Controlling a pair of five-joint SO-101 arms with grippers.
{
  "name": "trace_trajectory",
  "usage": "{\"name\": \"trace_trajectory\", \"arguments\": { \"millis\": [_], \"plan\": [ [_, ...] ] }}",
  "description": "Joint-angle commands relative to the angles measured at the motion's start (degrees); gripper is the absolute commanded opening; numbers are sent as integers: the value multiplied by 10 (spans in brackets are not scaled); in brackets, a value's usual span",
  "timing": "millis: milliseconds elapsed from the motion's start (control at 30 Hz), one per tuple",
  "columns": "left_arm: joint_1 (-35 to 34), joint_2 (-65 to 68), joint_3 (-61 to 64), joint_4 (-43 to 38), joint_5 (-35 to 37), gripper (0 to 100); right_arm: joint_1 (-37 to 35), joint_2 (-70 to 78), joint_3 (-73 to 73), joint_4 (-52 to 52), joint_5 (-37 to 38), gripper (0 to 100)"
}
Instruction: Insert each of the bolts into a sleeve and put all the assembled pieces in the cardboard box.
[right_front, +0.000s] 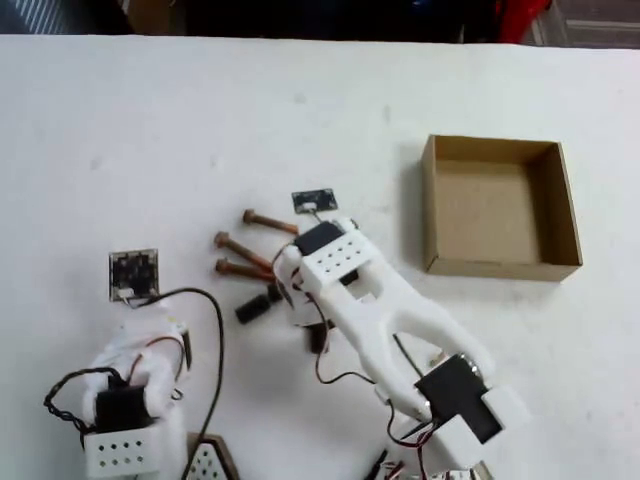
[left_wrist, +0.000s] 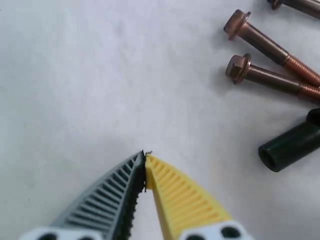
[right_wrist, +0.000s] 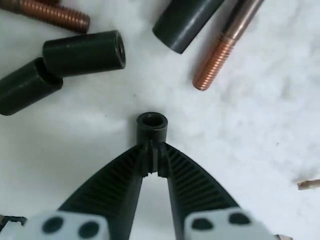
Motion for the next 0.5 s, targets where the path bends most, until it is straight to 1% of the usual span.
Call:
{"name": "trace_trajectory", "arguments": {
  "millis": [0,300,433,467],
  "plan": [
    [-5,-7,0,-13,6,23,-4,-2,-4,-7,12,18],
    [-5,-7,0,-13,6,23,-4,-2,0,-21,13,22],
    [-5,-7,0,-13,6,23,-15,-5,22,-36,13,89],
    [-4,-7,0,-13,6,23,-22,-6,26,-39,13,93]
  ]
}}
